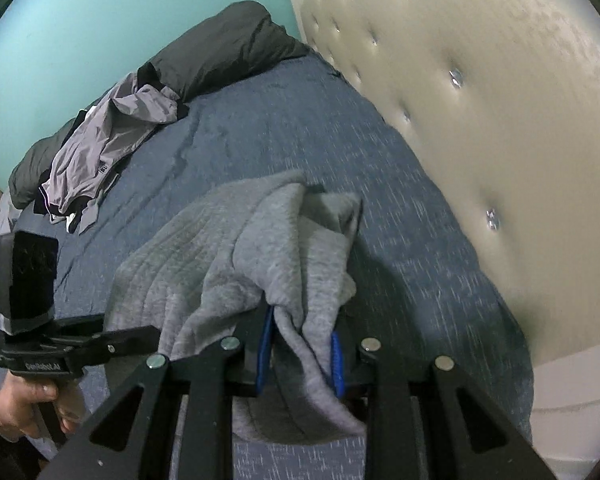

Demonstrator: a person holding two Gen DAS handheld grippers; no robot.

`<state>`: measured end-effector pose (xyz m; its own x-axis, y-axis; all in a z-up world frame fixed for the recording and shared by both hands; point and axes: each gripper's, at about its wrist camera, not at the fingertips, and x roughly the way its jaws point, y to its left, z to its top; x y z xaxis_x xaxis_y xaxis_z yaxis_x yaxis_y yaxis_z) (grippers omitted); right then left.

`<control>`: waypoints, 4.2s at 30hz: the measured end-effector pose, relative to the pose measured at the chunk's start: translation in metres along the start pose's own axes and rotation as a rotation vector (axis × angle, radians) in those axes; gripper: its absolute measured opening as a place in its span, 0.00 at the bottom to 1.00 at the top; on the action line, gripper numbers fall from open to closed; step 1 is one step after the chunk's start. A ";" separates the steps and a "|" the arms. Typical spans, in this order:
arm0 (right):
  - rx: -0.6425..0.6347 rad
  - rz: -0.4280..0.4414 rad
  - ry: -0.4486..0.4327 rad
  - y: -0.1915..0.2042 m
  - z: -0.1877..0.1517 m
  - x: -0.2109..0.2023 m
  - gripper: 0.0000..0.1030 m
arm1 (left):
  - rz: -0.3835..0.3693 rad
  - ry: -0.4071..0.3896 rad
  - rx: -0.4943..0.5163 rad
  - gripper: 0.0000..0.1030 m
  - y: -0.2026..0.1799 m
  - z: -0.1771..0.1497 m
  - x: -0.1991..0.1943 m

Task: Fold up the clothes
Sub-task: 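Lift the sweatshirt bundle with both tools and fold it over, then open both tools and release the folded sweatshirt, then withdraw both open tools up and back from the folded sweatshirt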

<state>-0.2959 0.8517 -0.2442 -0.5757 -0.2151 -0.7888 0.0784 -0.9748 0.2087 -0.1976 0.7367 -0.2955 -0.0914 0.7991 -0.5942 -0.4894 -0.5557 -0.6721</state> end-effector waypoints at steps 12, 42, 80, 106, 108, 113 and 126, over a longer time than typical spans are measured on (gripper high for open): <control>0.110 0.024 0.124 -0.018 -0.026 0.019 0.23 | -0.046 0.061 -0.180 0.47 0.028 -0.029 0.008; 0.061 0.003 -0.007 -0.009 -0.050 -0.012 0.15 | -0.010 0.037 0.006 0.48 0.020 -0.022 -0.023; 0.195 -0.049 -0.044 -0.019 -0.127 0.010 0.02 | 0.021 0.128 0.195 0.43 -0.008 -0.067 0.002; 0.317 -0.191 -0.166 0.023 -0.129 -0.037 0.02 | 0.075 0.059 0.160 0.43 -0.015 -0.070 -0.048; 0.318 -0.196 -0.167 0.032 -0.130 -0.043 0.04 | 0.083 0.051 0.162 0.43 -0.018 -0.070 -0.059; 0.309 -0.214 -0.172 0.052 -0.132 -0.059 0.05 | 0.102 0.028 0.167 0.43 -0.022 -0.073 -0.079; 0.296 -0.247 -0.213 0.090 -0.132 -0.110 0.06 | 0.123 -0.025 0.199 0.44 -0.042 -0.081 -0.126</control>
<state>-0.1179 0.7795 -0.2152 -0.7056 0.0690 -0.7052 -0.3008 -0.9303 0.2100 -0.0948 0.6412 -0.2284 -0.1814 0.7352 -0.6531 -0.6345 -0.5949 -0.4935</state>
